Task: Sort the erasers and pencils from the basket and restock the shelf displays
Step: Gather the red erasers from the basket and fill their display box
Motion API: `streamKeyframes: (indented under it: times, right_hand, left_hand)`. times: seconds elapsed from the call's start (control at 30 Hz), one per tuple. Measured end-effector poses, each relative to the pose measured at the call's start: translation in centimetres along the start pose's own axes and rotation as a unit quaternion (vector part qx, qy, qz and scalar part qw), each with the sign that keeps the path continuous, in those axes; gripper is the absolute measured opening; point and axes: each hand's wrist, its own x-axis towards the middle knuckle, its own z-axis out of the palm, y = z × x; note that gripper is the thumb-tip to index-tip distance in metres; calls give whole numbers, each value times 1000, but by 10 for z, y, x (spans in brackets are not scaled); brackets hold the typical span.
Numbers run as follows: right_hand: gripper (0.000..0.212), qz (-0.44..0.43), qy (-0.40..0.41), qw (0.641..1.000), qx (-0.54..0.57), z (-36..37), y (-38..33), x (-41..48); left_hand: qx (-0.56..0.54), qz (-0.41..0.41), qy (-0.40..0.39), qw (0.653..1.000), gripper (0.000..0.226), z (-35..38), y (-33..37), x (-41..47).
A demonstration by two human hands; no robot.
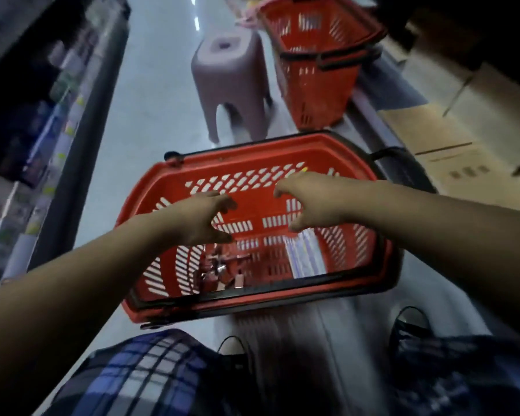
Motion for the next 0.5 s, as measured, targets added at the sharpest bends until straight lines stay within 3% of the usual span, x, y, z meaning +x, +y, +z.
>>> streamKeyframes:
  times: [0.27, 0.4, 0.5]
  right_hand:
    - [78, -68, -168, 983, -18, 84, -4, 117]
    - [82, -92, -211, 973, -12, 140, -23, 170]
    - [99, -77, -206, 975, 8, 177, -36, 192]
  left_hand:
    - [-2, -76, -188, 979, 75, 95, -56, 82]
    - [46, -110, -203, 972, 97, 145, -69, 100]
    - [38, -146, -167, 974, 96, 176, -81, 104]
